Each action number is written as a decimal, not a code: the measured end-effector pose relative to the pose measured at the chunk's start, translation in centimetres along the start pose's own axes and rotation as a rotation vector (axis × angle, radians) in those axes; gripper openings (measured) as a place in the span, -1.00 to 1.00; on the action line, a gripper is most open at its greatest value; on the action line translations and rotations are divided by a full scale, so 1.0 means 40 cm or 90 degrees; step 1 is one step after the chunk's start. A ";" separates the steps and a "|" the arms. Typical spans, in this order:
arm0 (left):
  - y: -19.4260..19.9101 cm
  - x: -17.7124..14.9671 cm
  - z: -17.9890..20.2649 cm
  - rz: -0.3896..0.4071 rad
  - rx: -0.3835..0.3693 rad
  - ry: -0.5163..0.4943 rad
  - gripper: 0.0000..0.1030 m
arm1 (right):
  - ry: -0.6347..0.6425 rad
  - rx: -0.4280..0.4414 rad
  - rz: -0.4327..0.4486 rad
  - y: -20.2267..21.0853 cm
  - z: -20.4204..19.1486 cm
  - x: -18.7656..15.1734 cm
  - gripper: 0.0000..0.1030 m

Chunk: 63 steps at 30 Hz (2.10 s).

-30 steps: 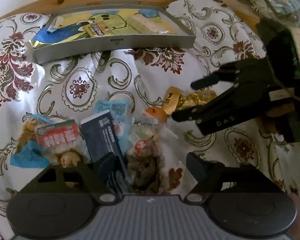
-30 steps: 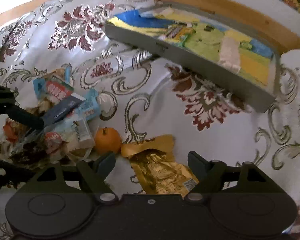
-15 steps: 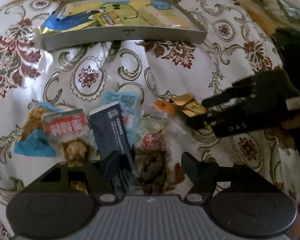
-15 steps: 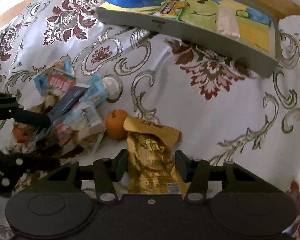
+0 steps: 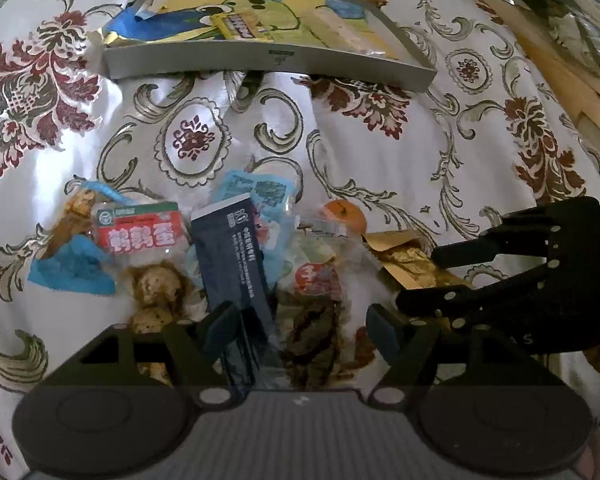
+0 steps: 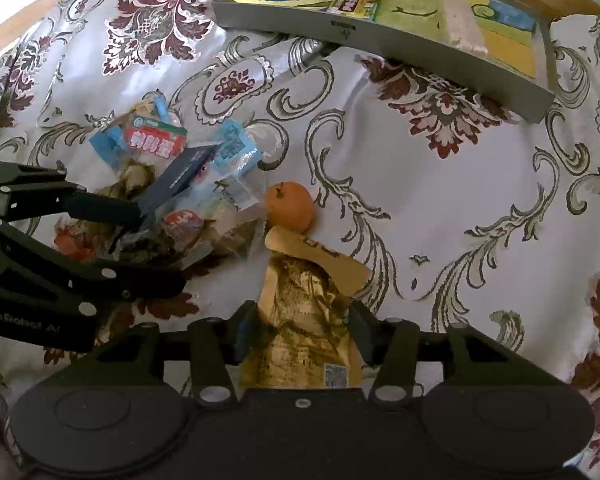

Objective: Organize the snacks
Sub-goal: 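Grasp the gold wrapper with the right tool while the left tool grasps the clear jerky pack, then carry the jerky pack with the left tool while the right tool carries the gold wrapper to the tray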

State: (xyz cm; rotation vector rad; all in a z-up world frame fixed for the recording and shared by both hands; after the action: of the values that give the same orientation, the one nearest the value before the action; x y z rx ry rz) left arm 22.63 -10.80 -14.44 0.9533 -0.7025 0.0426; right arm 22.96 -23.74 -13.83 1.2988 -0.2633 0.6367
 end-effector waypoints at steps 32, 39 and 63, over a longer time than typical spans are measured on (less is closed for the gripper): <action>0.076 0.028 0.000 0.082 0.027 0.023 -0.15 | -0.007 -0.084 0.056 0.050 -0.038 -0.019 -0.31; 0.081 0.033 -0.005 0.098 0.018 0.036 -0.15 | -0.015 -0.094 0.059 0.059 -0.029 -0.016 -0.41; 0.095 0.046 0.010 0.133 -0.001 0.031 -0.16 | -0.092 -0.109 0.138 0.140 0.015 0.022 -0.59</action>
State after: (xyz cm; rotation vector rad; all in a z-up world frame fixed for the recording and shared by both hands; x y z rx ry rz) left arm 22.60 -9.33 -10.46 0.8727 -0.7544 0.2479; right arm 20.56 -23.33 -8.67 1.1608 -0.5712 0.6877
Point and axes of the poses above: each gripper's, at about its wrist camera, not at the fingertips, and y roughly against the way its jaws point, z to its right, x to its top, the point moved 9 cm from there along -y, roughly the way its jaws point, and after that the axes turned 15 degrees about -x, right-handed, at the moved point
